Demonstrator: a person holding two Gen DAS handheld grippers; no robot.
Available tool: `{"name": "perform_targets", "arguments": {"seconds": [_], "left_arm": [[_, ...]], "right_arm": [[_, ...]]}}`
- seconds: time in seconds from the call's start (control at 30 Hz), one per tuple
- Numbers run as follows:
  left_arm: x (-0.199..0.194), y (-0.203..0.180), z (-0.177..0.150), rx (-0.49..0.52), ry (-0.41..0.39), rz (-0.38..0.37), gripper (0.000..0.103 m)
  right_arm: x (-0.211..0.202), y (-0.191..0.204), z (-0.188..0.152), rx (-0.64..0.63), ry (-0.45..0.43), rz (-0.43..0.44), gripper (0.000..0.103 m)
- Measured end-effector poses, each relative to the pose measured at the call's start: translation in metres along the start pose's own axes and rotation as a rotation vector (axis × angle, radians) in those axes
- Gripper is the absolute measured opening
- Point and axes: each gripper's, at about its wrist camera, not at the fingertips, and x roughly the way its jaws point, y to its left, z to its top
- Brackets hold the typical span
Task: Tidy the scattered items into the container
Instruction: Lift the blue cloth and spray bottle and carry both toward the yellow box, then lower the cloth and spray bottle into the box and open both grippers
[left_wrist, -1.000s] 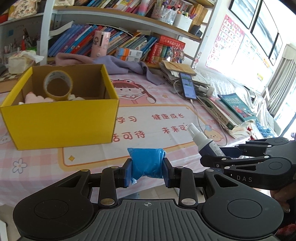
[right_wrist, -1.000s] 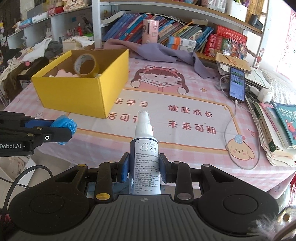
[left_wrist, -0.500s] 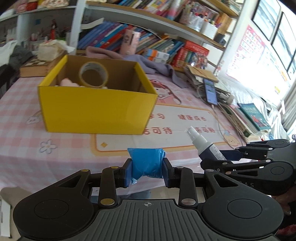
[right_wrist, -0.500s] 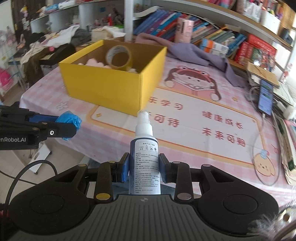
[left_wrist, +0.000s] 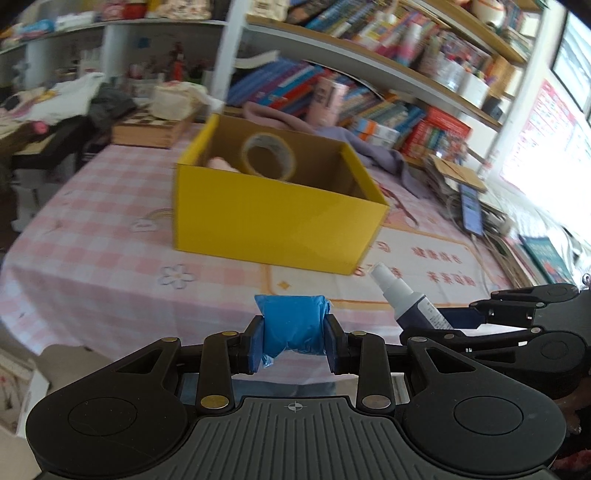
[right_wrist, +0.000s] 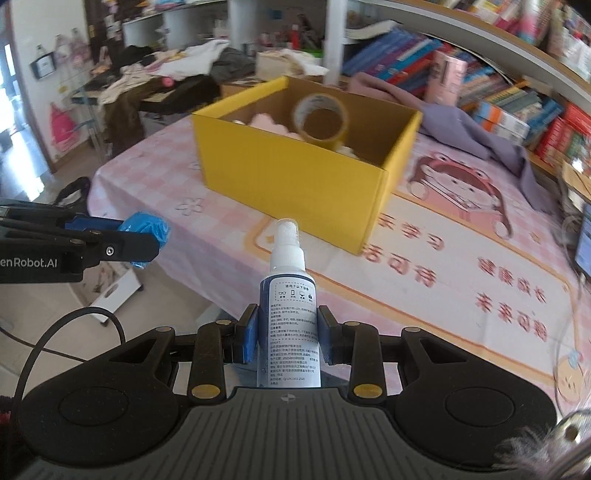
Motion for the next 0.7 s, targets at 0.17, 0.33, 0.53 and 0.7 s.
{"name": "perform_targets", "arguments": {"seconds": [0.17,0.33,0.53,0.7], "left_arm": [[-0.009,0.009,0.000,-0.038,-0.026,0.045,0.031],[-0.012,0.014,0.009,-0.051,-0.056,0.064,0.031],[-0.007,0.010,0.044,-0.009,-0.129,0.072,0.031],[0.008,0.003,0.078,0.040,-0.170,0.066,0.031]], "right_arm": [[0.005,0.009,0.009,-0.049,-0.007,0.040,0.031],[0.004,0.006,0.021,-0.064,-0.053,0.045,0.031],[-0.001,-0.012,0.049,-0.055,-0.143,0.036,0.031],[0.002,-0.031,0.080,-0.042,-0.206,0.021,0.031]]}}
